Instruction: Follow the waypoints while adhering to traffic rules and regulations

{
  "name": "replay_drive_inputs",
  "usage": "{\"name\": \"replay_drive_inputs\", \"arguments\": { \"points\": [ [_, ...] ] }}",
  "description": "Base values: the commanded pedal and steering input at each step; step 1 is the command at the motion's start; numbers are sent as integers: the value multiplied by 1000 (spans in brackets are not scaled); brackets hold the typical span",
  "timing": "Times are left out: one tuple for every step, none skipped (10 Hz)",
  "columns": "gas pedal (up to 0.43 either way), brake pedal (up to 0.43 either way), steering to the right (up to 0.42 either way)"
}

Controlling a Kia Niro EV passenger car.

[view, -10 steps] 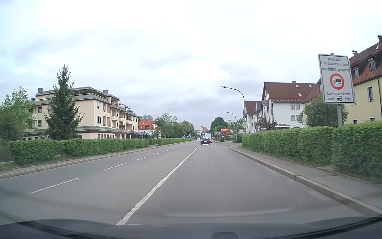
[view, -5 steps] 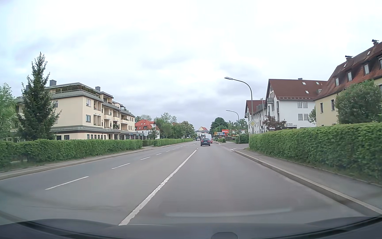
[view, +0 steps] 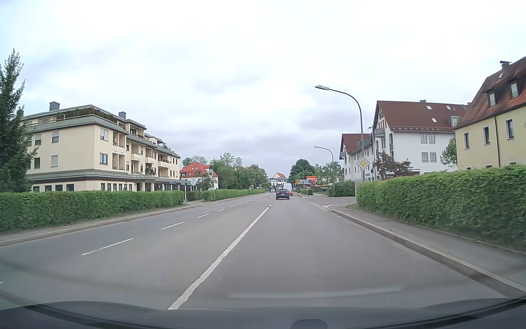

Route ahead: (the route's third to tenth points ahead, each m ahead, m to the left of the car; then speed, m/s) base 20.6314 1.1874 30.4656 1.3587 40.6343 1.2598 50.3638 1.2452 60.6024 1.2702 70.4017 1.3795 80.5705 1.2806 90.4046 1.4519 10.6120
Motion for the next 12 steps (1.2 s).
{"name": "replay_drive_inputs", "arguments": {
  "points": [
    [98, 0, 0],
    [98, 0, 0],
    [98, 0, 0],
    [98, 0, 1],
    [98, 0, 3],
    [98, 0, 2],
    [98, 0, 3],
    [98, 0, 2],
    [98, 0, 3],
    [98, 0, 3],
    [98, 0, 2],
    [98, 0, 1]
  ]
}}
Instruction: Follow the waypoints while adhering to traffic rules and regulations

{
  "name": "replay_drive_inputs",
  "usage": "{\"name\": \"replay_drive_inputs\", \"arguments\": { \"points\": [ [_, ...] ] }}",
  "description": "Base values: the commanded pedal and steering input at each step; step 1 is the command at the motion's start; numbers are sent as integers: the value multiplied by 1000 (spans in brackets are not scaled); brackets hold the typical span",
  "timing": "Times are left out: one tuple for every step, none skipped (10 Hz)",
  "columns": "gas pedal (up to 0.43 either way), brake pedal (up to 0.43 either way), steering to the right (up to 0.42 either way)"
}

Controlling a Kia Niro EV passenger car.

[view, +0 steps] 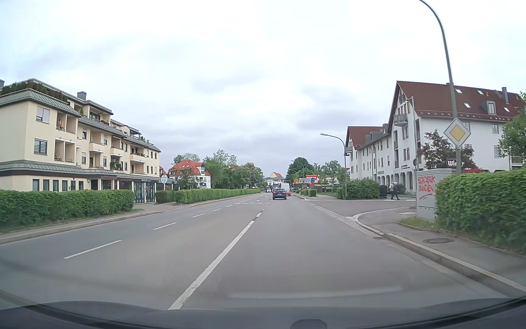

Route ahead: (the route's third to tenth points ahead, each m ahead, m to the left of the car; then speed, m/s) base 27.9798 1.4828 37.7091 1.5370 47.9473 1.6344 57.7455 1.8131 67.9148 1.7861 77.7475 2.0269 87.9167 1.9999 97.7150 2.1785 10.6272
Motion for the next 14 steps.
{"name": "replay_drive_inputs", "arguments": {
  "points": [
    [98, 0, 1],
    [98, 0, 1],
    [98, 0, 1],
    [98, 0, 1],
    [98, 0, 1],
    [98, 0, 1],
    [98, 0, 1],
    [98, 0, 1],
    [98, 0, 1],
    [98, 0, 0],
    [79, 0, 0],
    [8, 0, -1],
    [0, 0, -2],
    [0, 0, -3]
  ]
}}
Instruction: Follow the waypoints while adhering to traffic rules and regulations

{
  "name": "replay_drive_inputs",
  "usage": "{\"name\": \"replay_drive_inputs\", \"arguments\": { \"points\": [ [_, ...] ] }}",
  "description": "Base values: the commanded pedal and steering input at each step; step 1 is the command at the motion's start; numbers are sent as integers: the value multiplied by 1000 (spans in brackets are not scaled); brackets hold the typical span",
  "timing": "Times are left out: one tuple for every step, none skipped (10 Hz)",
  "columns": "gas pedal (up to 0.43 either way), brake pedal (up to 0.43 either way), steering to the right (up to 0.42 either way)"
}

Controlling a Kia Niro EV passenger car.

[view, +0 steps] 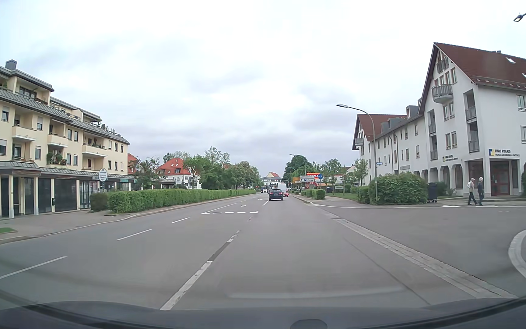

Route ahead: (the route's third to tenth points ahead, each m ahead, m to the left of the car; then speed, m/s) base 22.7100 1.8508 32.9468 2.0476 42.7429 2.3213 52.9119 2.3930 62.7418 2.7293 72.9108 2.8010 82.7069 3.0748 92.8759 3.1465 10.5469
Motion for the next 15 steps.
{"name": "replay_drive_inputs", "arguments": {
  "points": [
    [0, 0, -3],
    [0, 0, -3],
    [0, 0, -3],
    [0, 0, -3],
    [0, 0, -3],
    [0, 0, -2],
    [0, 0, -2],
    [0, 0, -3],
    [0, 0, -3],
    [8, 0, -2],
    [20, 0, -3],
    [20, 0, -3],
    [20, 0, -3],
    [20, 0, -3],
    [28, 0, -3]
  ]
}}
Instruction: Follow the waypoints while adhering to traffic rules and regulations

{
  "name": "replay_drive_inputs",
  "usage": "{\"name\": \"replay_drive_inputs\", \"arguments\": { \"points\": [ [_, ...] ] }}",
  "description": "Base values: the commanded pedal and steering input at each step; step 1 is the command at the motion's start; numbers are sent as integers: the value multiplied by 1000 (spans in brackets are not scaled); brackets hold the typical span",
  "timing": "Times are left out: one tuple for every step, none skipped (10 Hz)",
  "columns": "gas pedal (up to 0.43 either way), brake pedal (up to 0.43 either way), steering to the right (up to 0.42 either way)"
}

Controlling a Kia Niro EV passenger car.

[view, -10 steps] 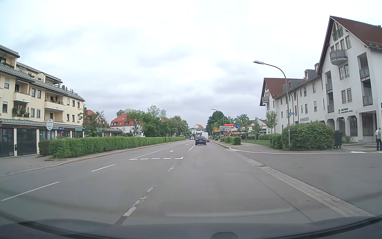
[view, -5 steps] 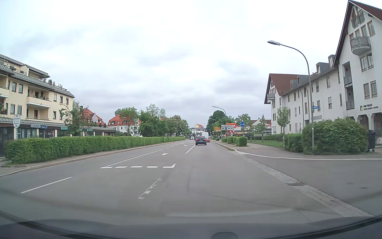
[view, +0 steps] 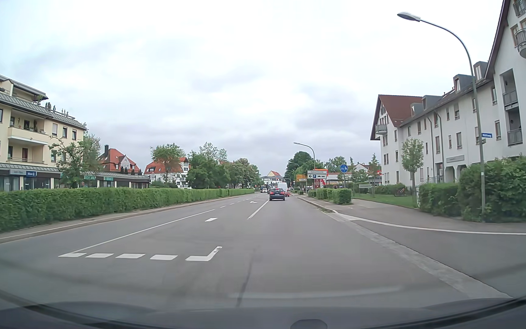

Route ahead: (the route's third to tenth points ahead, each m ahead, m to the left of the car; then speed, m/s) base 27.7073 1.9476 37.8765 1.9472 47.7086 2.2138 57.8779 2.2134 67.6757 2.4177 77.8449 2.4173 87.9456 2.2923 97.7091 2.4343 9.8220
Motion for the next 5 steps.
{"name": "replay_drive_inputs", "arguments": {
  "points": [
    [47, 0, -2],
    [47, 0, -3],
    [47, 0, -3],
    [47, 0, -3],
    [47, 0, -3]
  ]
}}
